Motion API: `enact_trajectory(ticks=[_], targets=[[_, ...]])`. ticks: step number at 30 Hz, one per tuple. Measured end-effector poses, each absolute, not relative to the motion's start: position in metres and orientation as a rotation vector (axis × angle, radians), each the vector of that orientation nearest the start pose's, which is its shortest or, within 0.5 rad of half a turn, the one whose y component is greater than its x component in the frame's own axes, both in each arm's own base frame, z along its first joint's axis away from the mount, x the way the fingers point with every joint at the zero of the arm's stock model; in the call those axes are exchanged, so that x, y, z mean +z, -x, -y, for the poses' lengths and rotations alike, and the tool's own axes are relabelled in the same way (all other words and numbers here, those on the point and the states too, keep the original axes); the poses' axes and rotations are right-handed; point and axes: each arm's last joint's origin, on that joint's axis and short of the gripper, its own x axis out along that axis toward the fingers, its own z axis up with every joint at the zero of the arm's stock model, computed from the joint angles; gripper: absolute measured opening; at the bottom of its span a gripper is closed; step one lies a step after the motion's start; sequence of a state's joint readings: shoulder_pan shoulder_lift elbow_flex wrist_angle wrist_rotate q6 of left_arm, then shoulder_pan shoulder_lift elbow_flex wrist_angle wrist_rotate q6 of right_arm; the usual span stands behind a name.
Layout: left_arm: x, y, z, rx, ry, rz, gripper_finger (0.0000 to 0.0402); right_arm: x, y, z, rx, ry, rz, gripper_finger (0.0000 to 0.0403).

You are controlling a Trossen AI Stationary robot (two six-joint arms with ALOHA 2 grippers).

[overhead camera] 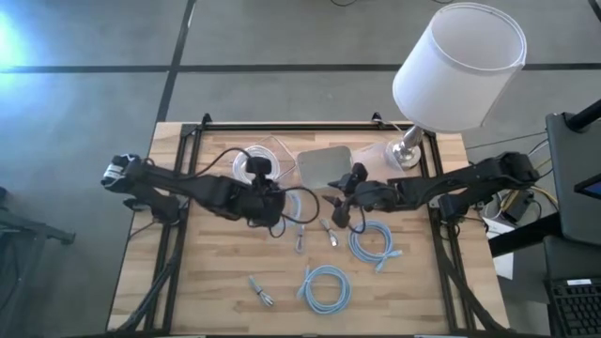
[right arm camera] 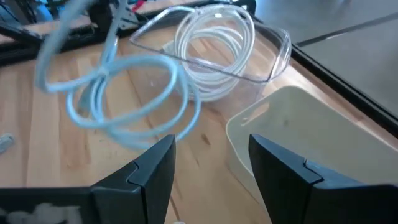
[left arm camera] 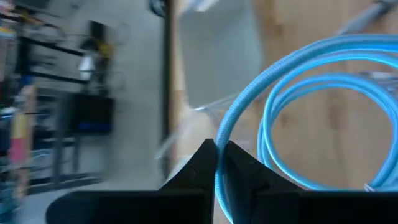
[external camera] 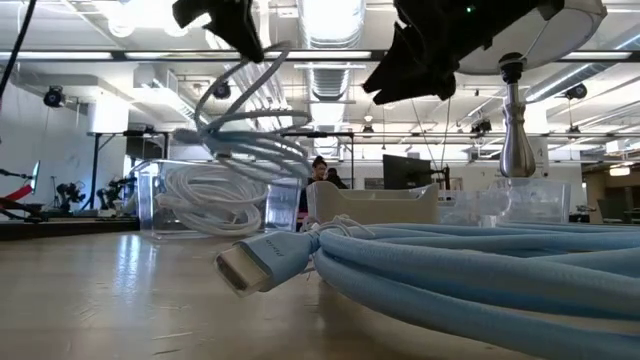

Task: Pick & Place USB Port
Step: Put the top left blue HDMI cable into the gray bin

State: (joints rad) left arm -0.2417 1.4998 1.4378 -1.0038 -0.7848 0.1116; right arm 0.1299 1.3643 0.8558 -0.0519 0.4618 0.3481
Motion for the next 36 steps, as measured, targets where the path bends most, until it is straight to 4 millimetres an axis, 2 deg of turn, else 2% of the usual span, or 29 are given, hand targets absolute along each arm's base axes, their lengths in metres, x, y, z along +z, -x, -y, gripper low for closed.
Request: enact_trajectory(ticks=[5,11,16,22,28,36], targets=[[0.344,-0.287,0.054,0.545,-0.695,-0.919,0.0021,0.231,-0.296,-0.023,-0.403,-0.162,-0.517,0.0201],[0.353,-0.286,0.054,0.658,-0.736,-0.870,0.0021,0.205,-0.314,-0.011,-0.292,-0.226,-0.594,0.0201],[0.357,-0.287,0.054,0.671,-0.727,-0.849,0.0021,0.186,-0.335,0.004,-0.242,-0.284,-0.569,0.0201],[0.355,-0.290,0.055,0.647,-0.691,-0.828,0.0021,0.171,-0.355,0.017,-0.253,-0.211,-0.512,0.0201],[0.345,-0.292,0.056,0.508,-0.577,-0.865,0.0021,0.181,-0.359,0.016,-0.222,-0.119,-0.475,0.0196],[0.316,-0.297,0.052,0.514,-0.539,-0.873,0.0021,0.209,-0.353,0.011,-0.176,-0.062,-0.387,0.0178]])
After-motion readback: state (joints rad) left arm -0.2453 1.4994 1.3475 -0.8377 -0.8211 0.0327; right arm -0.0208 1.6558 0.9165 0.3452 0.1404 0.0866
